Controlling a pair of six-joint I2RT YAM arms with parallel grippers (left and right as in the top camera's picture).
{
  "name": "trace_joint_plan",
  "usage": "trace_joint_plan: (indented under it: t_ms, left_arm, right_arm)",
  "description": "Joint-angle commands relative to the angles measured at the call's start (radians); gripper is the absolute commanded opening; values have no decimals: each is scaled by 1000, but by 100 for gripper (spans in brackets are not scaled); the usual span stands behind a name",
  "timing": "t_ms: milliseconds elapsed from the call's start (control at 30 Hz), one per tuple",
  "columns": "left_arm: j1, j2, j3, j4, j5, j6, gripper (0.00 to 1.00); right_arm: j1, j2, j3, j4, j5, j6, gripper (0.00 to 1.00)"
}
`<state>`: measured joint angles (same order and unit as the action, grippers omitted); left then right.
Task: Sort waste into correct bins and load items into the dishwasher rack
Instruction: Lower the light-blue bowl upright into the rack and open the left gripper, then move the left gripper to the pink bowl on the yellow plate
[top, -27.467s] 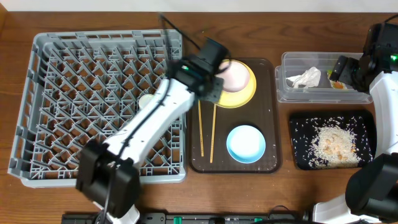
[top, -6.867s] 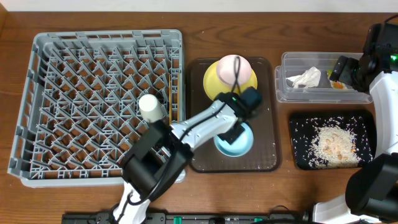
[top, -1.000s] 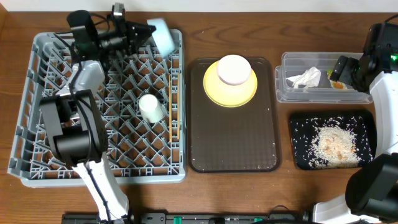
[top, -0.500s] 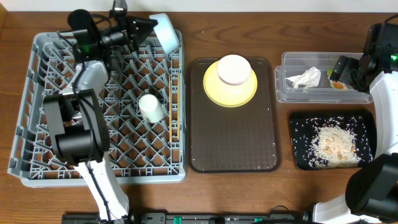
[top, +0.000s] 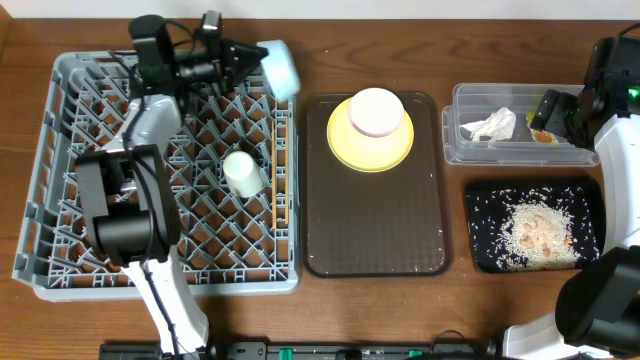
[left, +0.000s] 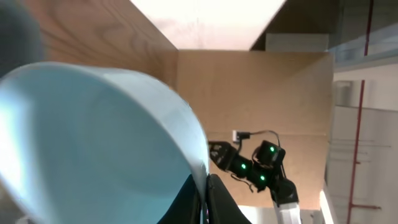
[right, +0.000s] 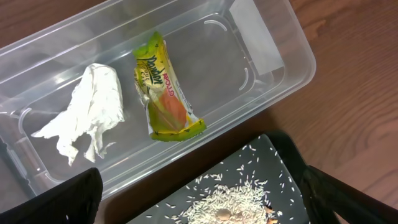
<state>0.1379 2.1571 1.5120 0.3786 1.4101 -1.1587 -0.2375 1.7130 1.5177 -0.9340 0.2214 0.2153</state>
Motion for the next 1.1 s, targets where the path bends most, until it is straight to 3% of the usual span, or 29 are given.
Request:
trace_joint_plan:
  t_ms: [0,267,600,700,833,1067]
  left_arm:
    - [28,11,-5,-31,-10,90,10]
    - [42,11,-11,-330,-72,330,17]
    - [122,-71,12,-255,-81,316,73]
    - [154,-118,16,-253,-134,319,73]
    - [169,-175,16,-268,-203,356,81]
    - [42,-288,16,-353,-353,476,83]
  right_arm:
    - [-6,-20,18,-1,14,-11,99]
    - [-6,-20,18,-1,14,-11,99]
    - [-6,-20,18,-1,14,-11,99]
    - [-6,-20,18,-1,14,-11,99]
    - [-6,-20,18,-1,14,-11,99]
    - [-6,-20,18,-1,14,-11,99]
